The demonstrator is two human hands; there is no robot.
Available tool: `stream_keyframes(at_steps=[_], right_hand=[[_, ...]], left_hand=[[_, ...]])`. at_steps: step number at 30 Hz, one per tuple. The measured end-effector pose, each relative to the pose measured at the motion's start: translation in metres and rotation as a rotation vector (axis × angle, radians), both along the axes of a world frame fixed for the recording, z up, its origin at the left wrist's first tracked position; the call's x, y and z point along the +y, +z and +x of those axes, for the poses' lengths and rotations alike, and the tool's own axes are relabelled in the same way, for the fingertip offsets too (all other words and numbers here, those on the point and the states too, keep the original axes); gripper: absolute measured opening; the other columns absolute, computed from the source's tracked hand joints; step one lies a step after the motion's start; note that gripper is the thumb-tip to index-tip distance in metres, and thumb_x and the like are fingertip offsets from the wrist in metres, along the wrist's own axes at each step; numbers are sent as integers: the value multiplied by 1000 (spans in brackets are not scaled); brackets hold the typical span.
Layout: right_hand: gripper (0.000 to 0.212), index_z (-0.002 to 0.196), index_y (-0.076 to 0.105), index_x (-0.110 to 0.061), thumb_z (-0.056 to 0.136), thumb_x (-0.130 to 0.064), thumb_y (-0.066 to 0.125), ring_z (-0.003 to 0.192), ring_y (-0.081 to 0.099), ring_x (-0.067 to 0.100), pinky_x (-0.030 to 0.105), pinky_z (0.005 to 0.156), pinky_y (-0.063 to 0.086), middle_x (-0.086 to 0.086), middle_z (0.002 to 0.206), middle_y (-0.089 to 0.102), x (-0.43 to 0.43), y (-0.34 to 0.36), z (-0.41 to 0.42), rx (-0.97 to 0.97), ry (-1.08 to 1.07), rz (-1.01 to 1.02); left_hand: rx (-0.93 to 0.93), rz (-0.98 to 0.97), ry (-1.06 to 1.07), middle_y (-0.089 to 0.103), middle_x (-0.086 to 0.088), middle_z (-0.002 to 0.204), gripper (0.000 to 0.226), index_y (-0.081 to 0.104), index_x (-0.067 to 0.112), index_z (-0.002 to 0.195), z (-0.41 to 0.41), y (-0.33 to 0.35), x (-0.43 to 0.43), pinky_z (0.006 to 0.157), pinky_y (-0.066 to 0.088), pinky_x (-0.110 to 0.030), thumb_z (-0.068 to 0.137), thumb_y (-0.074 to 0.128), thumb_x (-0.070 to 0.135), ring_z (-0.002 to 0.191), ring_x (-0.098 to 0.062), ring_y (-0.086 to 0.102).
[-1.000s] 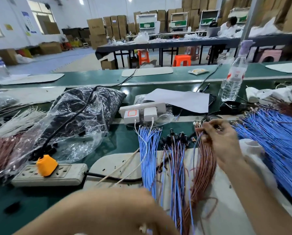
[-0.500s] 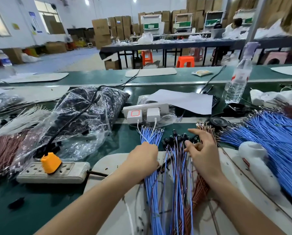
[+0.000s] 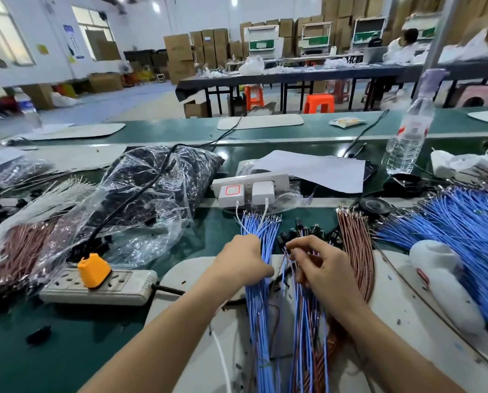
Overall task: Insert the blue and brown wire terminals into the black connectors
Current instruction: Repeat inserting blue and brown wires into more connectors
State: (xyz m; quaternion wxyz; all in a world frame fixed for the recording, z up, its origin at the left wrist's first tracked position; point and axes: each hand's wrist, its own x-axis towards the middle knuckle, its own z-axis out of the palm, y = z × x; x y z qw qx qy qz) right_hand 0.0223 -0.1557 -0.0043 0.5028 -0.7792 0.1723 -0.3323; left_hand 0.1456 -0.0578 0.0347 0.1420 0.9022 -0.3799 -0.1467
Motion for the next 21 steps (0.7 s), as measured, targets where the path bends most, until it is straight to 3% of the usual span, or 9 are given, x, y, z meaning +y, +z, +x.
stream_keyframes(at_steps=[3, 5, 9, 12, 15, 18, 21], right_hand=[[13, 79, 68, -17, 91, -18, 62, 41, 57, 9, 18, 43, 42, 2, 53, 63, 2, 2, 3, 45, 35, 2], [20, 77, 70, -16, 91, -27, 60, 42, 55, 17, 22, 41, 40, 8, 53, 62, 3, 4, 4, 55, 114, 109], [15, 81, 74, -12, 89, -16, 63, 45, 51, 16, 19, 41, 38, 7, 54, 60, 1, 7, 3, -21, 160, 346], [13, 80, 72, -6, 87, -7, 61, 44, 51, 12, 18, 40, 39, 8, 60, 63, 2, 12, 1, -98, 211, 545], [14, 78, 70, -8, 80, -18, 61, 44, 53, 15, 20, 41, 42, 12, 67, 66, 0, 22, -2, -253, 345, 757], [13, 80, 72, -17, 80, -24, 62, 46, 56, 16, 21, 42, 45, 13, 66, 67, -5, 30, -7, -387, 418, 757], [19, 82, 74, -18, 87, -20, 55, 52, 60, 12, 18, 44, 47, 7, 64, 67, -19, 36, -12, -504, 340, 767]], left_hand=[[166, -238, 4, 47, -2, 51, 24, 52, 13, 56, -5, 5, 3, 52, 36, -24, 75, 62, 24, 50, -17, 42], [170, -364, -54, 57, 6, 54, 14, 60, 19, 63, -10, 9, 4, 54, 44, -21, 76, 65, 20, 50, -7, 50], [300, -503, -129, 62, 4, 63, 19, 57, 20, 71, -16, 4, 10, 63, 58, -29, 82, 66, 7, 55, -11, 62], [258, -473, -209, 62, 9, 79, 16, 51, 24, 82, -21, -5, 21, 69, 54, -29, 87, 66, 23, 71, -19, 65], [118, -346, -333, 66, 5, 86, 22, 52, 26, 91, -22, -9, 34, 76, 50, -33, 91, 54, 49, 80, -15, 63], [62, -216, -486, 58, 0, 78, 44, 50, 22, 78, -25, -7, 43, 78, 43, -41, 95, 34, 59, 79, -16, 51], [29, -127, -575, 49, 6, 80, 42, 43, 29, 68, -27, -6, 47, 83, 38, -37, 94, 24, 56, 87, -13, 40]])
